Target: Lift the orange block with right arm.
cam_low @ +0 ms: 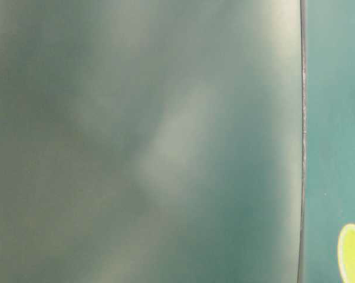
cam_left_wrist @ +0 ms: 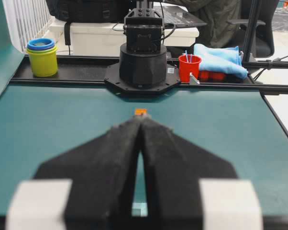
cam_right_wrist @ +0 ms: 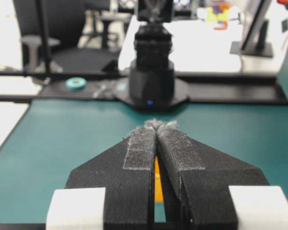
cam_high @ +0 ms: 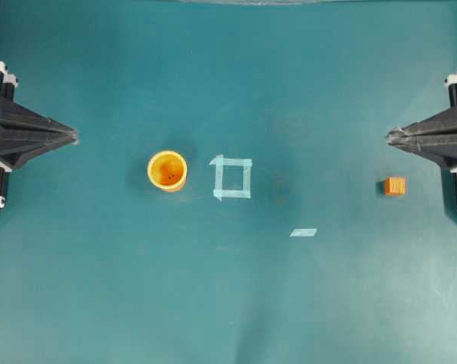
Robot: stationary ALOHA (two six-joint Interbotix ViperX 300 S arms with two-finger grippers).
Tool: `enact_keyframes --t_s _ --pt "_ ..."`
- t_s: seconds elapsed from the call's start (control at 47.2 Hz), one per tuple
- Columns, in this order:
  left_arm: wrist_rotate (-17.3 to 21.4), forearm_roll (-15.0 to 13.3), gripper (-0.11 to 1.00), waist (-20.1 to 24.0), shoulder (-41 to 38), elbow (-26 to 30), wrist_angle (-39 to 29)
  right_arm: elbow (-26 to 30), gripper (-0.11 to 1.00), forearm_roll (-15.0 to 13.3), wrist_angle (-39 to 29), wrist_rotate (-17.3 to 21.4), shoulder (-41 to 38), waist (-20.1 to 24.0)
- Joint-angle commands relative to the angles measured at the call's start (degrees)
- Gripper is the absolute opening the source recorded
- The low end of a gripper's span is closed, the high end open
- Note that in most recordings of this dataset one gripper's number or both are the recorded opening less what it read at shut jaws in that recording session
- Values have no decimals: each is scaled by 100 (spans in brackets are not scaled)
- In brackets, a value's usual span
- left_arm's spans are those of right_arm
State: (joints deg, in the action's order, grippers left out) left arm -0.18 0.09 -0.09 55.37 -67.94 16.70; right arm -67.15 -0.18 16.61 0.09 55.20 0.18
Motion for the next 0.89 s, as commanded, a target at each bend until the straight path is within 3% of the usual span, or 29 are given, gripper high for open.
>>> enact_keyframes --t_s 0.0,0.614,0.868 --pt "-9 9 -1 0 -105 185 -18 114 0 44 9 44 -62 -9" --pt "-18 9 1 0 -396 290 -53 659 0 53 -2689 853 167 -9" --pt "-18 9 1 0 -378 290 -53 932 1 62 -3999 967 396 -9"
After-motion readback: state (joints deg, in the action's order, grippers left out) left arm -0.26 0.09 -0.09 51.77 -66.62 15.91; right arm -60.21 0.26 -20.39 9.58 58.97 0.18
